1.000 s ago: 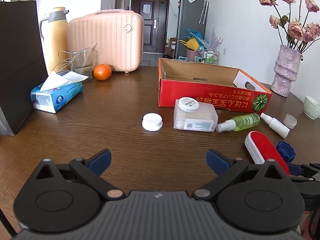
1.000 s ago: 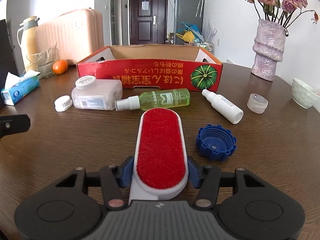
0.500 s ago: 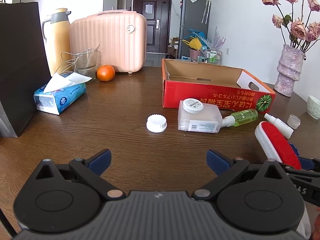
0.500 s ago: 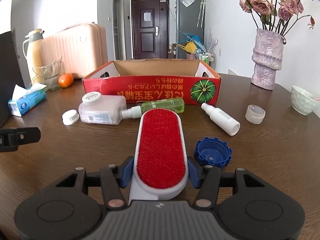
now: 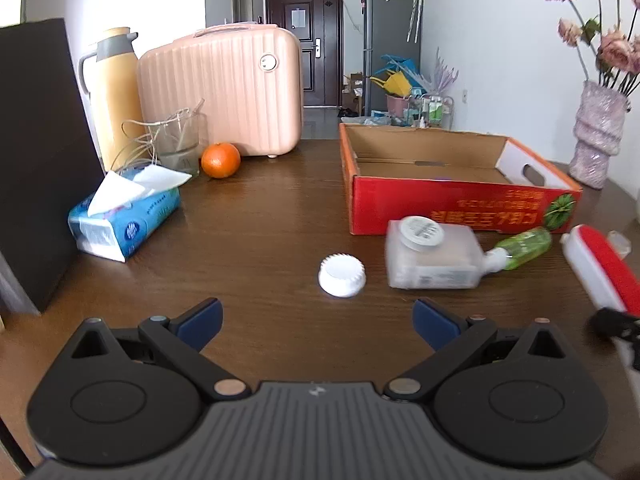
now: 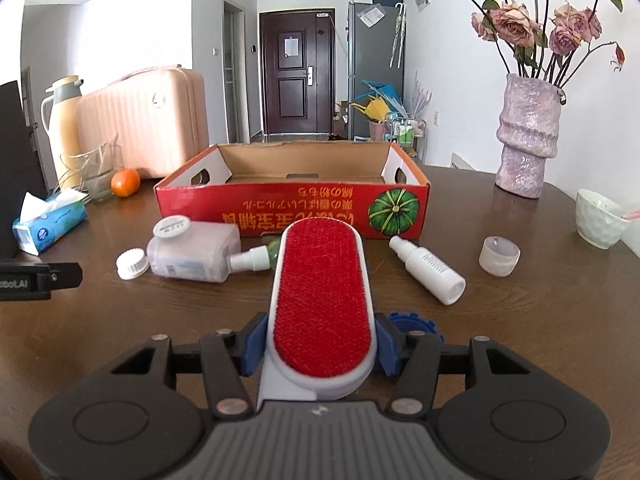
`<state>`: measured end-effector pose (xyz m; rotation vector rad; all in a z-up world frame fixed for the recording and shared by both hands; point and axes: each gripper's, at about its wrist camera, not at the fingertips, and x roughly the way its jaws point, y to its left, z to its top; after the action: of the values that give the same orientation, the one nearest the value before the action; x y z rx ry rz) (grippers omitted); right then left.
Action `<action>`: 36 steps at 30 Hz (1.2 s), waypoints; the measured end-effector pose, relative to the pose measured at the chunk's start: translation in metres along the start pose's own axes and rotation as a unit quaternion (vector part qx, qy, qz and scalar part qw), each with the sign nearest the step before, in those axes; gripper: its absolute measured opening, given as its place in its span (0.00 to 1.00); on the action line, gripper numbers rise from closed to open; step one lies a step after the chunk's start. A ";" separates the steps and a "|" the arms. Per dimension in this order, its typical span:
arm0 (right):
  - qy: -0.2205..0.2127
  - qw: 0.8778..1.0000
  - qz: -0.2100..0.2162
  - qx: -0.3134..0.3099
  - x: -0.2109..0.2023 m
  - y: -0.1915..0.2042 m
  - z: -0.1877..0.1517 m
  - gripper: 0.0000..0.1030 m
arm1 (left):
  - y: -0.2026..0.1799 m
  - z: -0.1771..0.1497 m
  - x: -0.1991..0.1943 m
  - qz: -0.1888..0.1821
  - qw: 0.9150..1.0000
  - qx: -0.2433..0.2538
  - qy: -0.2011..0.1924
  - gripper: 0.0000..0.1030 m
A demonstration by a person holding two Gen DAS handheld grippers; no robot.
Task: Organize rigid objects
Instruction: 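Grasp the red-and-white lint brush with the right tool, then grasp the white round cap with the left tool while the right tool holds the lint brush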
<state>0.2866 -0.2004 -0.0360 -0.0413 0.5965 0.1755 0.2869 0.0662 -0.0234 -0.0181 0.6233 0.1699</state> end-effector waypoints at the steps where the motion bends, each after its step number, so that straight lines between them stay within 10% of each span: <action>1: -0.002 1.000 -0.001 0.000 0.001 -0.001 0.002 0.53 | 0.002 0.003 0.005 0.004 1.000 0.000 0.003 1.00; 29: -0.001 1.000 -0.015 0.013 0.043 -0.014 0.026 0.53 | 0.003 0.022 0.116 0.000 0.998 0.018 0.052 0.99; 33: -0.001 1.000 -0.016 0.017 0.044 -0.016 0.025 0.53 | 0.002 0.022 0.115 -0.043 0.997 0.026 0.052 0.47; 36: -0.002 1.000 -0.017 0.020 0.042 -0.018 0.024 0.53 | -0.004 0.019 0.110 -0.031 0.998 0.044 0.044 0.40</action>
<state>0.3373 -0.2090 -0.0404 -0.0121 0.5955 0.1308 0.3864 0.0802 -0.0716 0.0393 0.7160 0.0811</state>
